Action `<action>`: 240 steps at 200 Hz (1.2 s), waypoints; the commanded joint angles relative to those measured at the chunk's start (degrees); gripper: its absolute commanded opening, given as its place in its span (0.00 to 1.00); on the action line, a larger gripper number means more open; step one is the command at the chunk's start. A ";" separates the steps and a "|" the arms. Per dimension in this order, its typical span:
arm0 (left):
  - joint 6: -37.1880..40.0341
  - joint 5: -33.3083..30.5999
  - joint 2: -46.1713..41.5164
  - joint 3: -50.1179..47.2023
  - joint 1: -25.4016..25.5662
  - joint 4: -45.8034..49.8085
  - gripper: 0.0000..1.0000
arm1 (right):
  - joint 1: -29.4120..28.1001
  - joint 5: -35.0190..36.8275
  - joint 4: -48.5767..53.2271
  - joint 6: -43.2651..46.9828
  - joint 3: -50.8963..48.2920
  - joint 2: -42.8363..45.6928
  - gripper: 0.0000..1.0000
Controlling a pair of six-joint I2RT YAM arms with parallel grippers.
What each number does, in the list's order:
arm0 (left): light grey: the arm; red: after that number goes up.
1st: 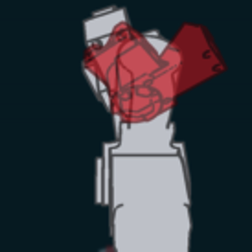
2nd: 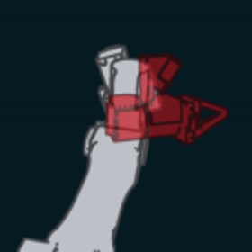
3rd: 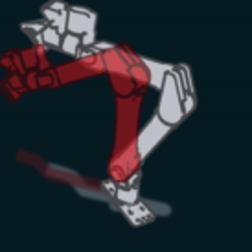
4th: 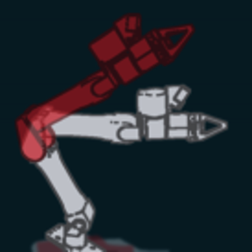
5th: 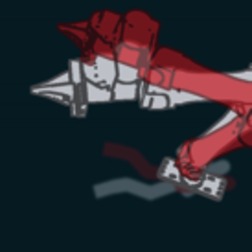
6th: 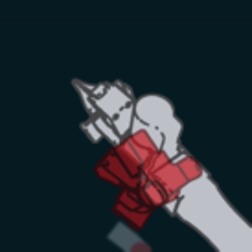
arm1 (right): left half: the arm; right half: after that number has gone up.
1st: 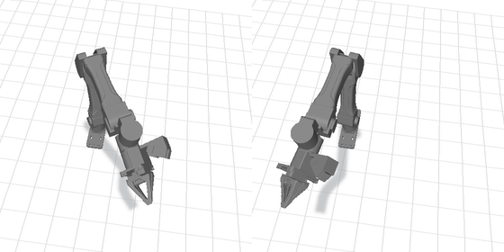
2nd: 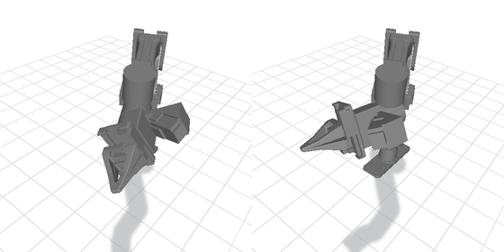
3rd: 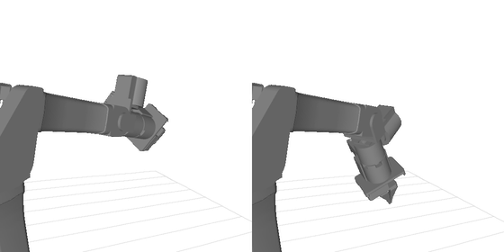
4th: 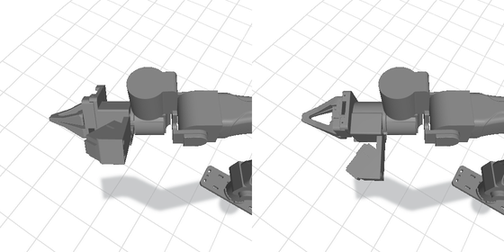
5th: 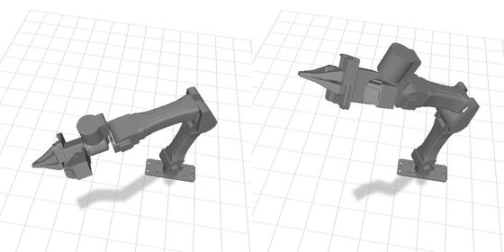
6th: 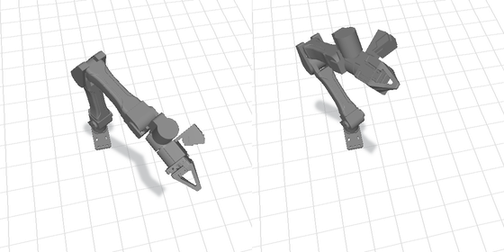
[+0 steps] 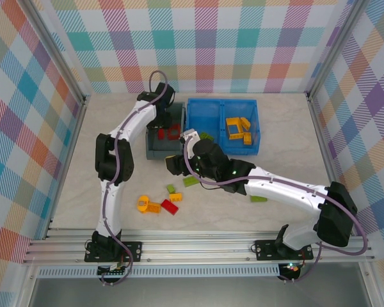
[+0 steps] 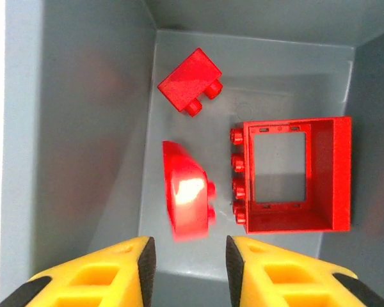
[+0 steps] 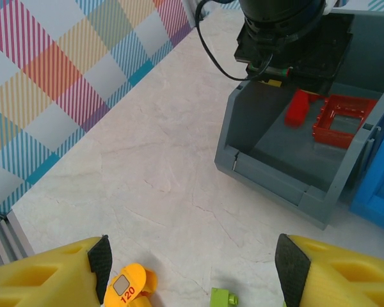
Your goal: Sort the legos into containers by color
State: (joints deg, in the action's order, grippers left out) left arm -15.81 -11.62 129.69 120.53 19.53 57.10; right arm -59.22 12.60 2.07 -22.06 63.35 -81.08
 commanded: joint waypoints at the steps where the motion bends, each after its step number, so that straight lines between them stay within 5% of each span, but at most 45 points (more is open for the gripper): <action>1: -1.05 0.96 1.53 1.87 -0.54 1.41 0.42 | 0.26 -0.34 -0.93 -0.96 -0.06 2.37 0.71; 99: -6.33 5.38 -18.85 -3.88 0.39 0.96 0.58 | -0.09 -1.34 6.08 0.64 -7.51 6.58 0.70; 175: -17.79 12.05 -58.41 -39.18 6.85 -7.62 0.65 | -0.87 -12.17 28.74 23.09 -2.84 -5.63 0.70; 211: -26.31 17.88 -77.23 -57.24 9.11 -12.95 0.76 | -1.03 -9.29 29.11 29.13 0.67 -14.36 0.72; 240: -27.74 18.00 -86.76 -62.66 9.13 -7.65 0.80 | -1.13 -10.06 27.91 33.48 4.15 -21.12 0.71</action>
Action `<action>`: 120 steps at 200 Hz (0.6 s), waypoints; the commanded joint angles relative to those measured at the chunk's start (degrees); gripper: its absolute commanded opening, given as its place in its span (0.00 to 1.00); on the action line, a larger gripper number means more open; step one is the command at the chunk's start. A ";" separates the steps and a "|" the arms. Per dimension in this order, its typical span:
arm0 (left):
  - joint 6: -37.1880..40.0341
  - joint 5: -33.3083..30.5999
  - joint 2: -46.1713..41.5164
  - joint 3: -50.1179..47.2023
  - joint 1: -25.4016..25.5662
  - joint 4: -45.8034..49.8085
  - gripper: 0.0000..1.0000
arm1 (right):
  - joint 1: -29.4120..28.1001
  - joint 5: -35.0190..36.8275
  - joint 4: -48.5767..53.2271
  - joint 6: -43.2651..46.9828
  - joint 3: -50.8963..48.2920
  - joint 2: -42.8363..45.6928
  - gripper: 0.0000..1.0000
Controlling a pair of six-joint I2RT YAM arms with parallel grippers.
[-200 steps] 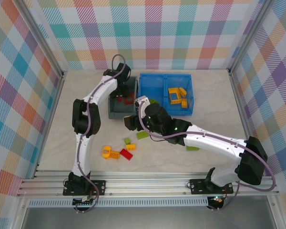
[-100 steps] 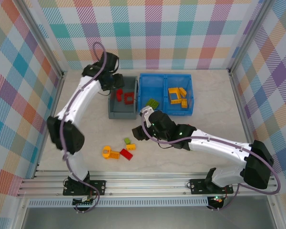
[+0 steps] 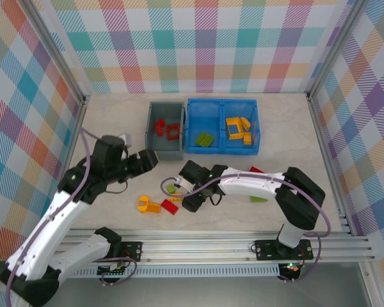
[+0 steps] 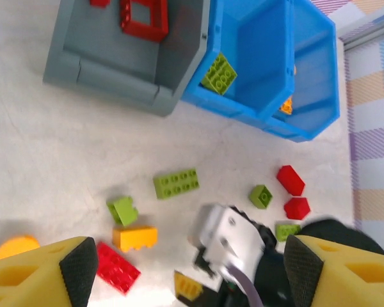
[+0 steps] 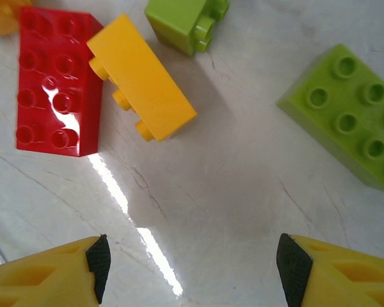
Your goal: Sort the legos into containers by color
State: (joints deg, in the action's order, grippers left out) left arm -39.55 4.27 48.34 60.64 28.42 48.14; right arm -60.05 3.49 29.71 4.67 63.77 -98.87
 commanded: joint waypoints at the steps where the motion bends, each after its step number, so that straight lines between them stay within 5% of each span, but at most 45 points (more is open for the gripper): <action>1: -4.03 2.04 -5.60 -2.79 0.23 1.46 0.80 | -0.31 -0.94 0.22 6.89 3.82 -3.47 0.71; 49: -7.35 0.82 -14.57 -6.25 0.23 4.24 0.80 | -0.24 -5.09 -1.15 11.90 7.10 -9.15 0.69; 120: -8.24 0.21 -16.43 -7.53 0.22 5.58 0.81 | -0.29 -8.37 -0.88 13.17 11.95 -13.79 0.59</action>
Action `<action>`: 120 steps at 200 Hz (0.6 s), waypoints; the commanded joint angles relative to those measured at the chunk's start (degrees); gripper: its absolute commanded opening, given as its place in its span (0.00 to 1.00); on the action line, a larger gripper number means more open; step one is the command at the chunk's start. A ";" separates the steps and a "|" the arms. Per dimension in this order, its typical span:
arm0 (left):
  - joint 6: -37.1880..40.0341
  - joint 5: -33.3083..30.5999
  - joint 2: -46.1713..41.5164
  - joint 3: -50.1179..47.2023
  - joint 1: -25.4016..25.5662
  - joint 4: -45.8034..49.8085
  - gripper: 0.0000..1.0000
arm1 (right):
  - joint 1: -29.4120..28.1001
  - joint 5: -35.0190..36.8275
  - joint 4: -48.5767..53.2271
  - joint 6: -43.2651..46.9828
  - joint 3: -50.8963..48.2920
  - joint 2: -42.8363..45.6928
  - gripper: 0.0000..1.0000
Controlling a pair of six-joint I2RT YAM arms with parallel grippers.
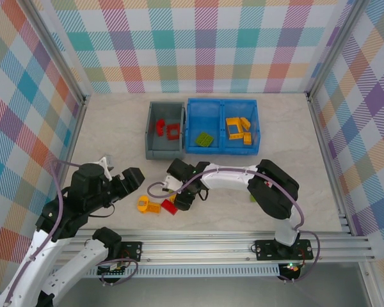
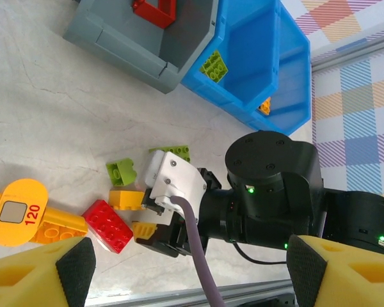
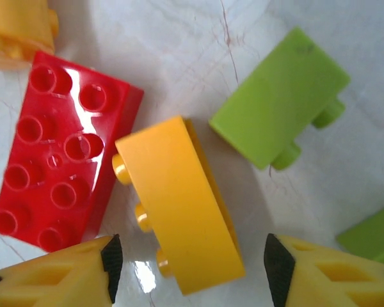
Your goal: Sort the legos into containers by color
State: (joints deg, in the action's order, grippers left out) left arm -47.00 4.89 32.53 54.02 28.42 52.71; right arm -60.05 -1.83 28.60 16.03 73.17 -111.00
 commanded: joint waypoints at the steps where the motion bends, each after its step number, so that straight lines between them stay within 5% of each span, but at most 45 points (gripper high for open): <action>1: -0.80 -0.40 -0.63 -0.96 0.22 0.96 0.81 | -0.27 -3.12 0.23 1.85 2.62 -1.67 0.59; 120: -0.47 2.83 1.30 -3.13 0.23 -3.21 0.81 | -0.79 -2.99 1.09 -0.09 -2.76 5.60 0.21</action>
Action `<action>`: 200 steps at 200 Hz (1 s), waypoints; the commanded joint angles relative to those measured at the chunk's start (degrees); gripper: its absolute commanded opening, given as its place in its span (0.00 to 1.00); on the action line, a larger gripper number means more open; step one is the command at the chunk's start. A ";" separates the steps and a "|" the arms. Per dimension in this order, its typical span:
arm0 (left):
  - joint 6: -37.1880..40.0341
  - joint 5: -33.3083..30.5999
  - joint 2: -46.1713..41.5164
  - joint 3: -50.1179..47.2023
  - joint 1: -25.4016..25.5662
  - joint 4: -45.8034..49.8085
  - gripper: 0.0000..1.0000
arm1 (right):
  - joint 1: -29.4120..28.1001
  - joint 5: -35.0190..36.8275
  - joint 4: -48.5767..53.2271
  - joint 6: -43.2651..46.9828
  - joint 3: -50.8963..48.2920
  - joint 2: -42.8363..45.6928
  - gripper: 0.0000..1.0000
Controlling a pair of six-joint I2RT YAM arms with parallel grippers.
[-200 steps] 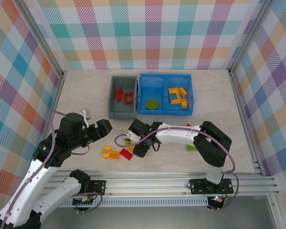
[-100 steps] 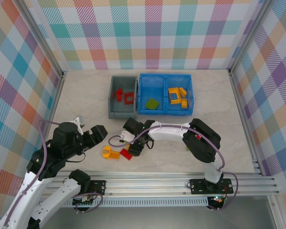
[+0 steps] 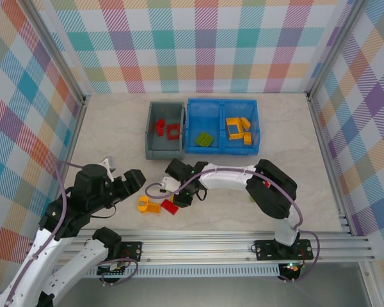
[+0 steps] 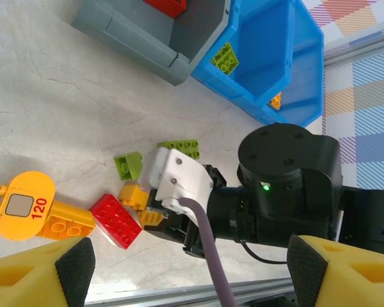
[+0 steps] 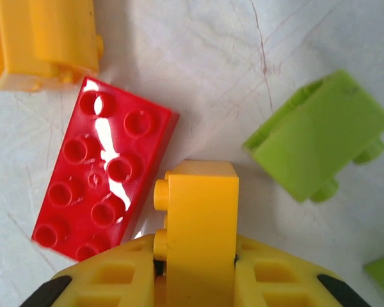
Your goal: Sort the legos into containers by color
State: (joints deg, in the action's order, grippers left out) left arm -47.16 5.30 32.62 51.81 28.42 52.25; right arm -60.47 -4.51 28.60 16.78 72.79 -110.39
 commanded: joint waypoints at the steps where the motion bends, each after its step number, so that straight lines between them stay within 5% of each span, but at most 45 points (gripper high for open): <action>1: -0.31 2.51 1.30 -0.97 0.23 -2.89 0.81 | -0.37 -0.27 1.10 -0.89 -2.52 5.22 0.21; 58: -1.76 10.19 9.93 -1.19 2.05 -16.26 0.81 | 3.84 4.42 2.21 -11.75 -11.96 25.17 0.21; 103: 0.60 0.04 25.96 6.11 16.41 -24.50 0.80 | 24.13 5.45 4.90 -25.14 -13.14 38.14 0.23; 150: 4.28 -9.77 42.40 16.90 27.24 -31.26 0.78 | 38.32 6.45 8.17 -30.93 -1.65 23.32 0.24; 200: 4.03 -13.79 54.01 25.86 30.00 -26.95 0.77 | 43.93 7.17 13.67 -32.64 13.54 2.45 0.23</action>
State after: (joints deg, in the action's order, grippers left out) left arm -43.99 -4.23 84.03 74.43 57.28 23.62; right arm -17.87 2.37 37.45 -13.61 81.47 -102.74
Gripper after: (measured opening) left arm 0.774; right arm 0.256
